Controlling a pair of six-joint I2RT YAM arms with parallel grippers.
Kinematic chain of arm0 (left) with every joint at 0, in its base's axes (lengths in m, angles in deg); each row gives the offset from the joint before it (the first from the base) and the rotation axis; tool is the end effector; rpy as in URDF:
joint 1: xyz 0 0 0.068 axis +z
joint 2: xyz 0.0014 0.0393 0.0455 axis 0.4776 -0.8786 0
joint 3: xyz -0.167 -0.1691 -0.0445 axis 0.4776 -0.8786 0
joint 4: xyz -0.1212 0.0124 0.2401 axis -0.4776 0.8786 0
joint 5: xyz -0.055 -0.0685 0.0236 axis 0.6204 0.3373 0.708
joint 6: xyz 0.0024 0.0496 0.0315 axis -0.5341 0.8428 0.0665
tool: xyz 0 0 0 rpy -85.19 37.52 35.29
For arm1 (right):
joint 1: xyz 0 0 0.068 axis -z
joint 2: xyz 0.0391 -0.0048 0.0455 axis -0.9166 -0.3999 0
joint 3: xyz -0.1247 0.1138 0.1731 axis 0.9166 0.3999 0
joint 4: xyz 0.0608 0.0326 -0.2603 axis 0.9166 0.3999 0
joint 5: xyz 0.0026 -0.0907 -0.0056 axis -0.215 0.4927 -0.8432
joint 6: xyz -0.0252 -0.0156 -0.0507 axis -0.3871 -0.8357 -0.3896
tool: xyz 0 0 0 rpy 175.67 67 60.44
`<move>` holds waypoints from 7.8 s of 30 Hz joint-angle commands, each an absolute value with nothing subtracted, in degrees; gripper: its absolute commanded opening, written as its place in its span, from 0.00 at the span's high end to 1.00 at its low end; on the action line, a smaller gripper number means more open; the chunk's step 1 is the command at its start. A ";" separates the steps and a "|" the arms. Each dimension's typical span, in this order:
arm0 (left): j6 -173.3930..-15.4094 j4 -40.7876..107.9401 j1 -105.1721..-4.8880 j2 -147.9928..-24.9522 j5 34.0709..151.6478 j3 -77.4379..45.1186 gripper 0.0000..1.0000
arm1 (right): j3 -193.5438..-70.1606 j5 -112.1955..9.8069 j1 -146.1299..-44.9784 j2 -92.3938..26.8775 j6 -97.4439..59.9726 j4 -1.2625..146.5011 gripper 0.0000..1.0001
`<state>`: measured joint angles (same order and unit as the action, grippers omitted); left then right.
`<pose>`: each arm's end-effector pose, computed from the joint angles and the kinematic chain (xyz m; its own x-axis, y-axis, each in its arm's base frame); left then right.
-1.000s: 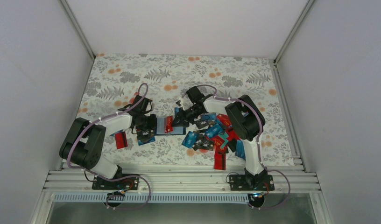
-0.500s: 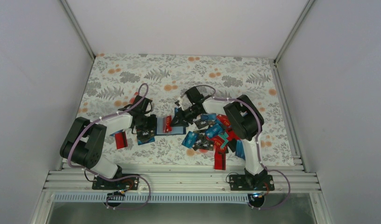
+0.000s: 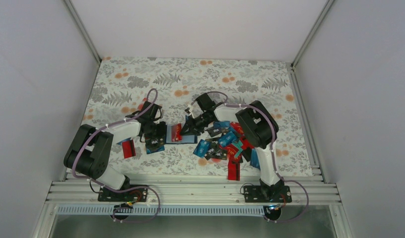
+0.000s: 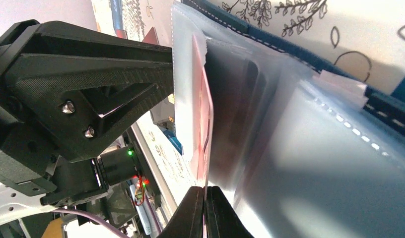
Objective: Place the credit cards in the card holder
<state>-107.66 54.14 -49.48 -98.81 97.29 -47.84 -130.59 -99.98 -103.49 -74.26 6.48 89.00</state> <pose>0.2529 -0.1069 0.0944 -0.9545 -0.0733 -0.2890 0.0356 0.9343 -0.3546 0.2973 0.2689 0.0714 -0.9388 -0.3415 0.0454 -0.1349 0.4856 0.8637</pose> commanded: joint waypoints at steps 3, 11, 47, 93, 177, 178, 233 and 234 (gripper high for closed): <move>-107.59 53.07 -49.39 -99.23 98.48 -47.79 0.85 | -130.43 -100.85 -104.57 -76.21 7.50 86.72 0.96; -107.76 53.51 -49.44 -99.05 98.40 -47.81 0.85 | -129.94 -100.04 -105.10 -76.13 9.72 85.04 0.96; -111.69 53.74 -49.49 -95.97 99.14 -50.89 0.85 | -127.85 -95.11 -109.06 -74.67 18.31 80.11 0.92; -112.77 58.85 -54.84 -82.55 95.60 -46.62 0.83 | -128.93 -73.81 -103.41 -49.36 1.43 106.19 0.66; -90.39 69.51 -89.37 -137.06 85.14 4.92 0.21 | -92.35 -65.34 -72.32 -14.12 7.43 108.15 0.10; -90.32 69.52 -89.38 -137.09 85.39 4.92 0.20 | -92.30 -65.50 -72.33 -14.25 7.41 108.04 0.10; -100.97 74.09 -89.40 -138.87 84.06 4.97 0.31 | -91.46 -69.25 -71.90 -15.74 6.84 106.24 0.10; -101.12 74.29 -89.41 -139.17 83.61 4.96 0.33 | -91.42 -69.23 -71.91 -15.83 6.80 106.23 0.10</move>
<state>-101.24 72.80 -88.87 -135.92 84.52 4.29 -91.79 -68.74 -72.34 -15.42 7.38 107.33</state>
